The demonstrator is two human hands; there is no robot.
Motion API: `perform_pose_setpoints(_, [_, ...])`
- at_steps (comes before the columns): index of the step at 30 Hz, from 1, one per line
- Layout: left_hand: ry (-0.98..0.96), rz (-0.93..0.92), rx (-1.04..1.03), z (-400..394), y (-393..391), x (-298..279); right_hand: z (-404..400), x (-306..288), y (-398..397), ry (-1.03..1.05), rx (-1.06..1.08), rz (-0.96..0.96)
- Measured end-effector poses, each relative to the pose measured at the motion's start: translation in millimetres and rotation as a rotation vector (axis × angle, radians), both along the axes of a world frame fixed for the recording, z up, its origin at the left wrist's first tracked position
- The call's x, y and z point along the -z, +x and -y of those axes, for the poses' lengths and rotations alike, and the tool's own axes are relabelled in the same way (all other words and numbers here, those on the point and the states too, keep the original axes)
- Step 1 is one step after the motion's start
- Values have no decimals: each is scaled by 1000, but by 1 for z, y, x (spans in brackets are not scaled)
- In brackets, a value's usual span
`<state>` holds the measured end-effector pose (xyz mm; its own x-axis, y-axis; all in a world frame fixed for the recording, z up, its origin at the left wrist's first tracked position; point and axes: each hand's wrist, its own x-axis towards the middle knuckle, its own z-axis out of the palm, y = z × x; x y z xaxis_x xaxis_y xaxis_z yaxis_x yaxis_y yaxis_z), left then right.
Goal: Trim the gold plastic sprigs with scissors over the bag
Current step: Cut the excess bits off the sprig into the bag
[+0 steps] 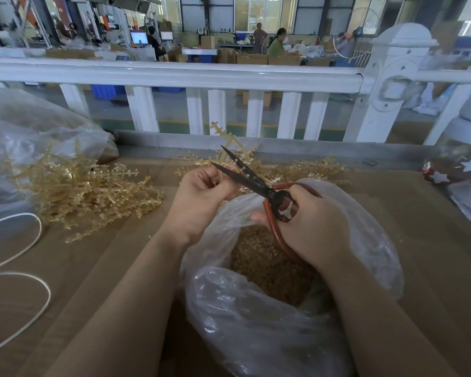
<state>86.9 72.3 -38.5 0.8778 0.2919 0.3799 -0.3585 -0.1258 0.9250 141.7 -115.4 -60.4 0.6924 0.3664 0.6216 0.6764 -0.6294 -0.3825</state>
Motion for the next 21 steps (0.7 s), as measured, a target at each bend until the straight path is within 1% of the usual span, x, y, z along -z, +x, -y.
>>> perform_pose_setpoints(5, [46,-3,-17,2,-2,-2,0,0,1,-7,-1,8])
perform_pose_setpoints(18, [-5,10,-24,2,1,1,0,1,0,11,20,54])
perform_pose_setpoints(21, [-7,9,-10,3,0,0,-1,0,1,8,22,36])
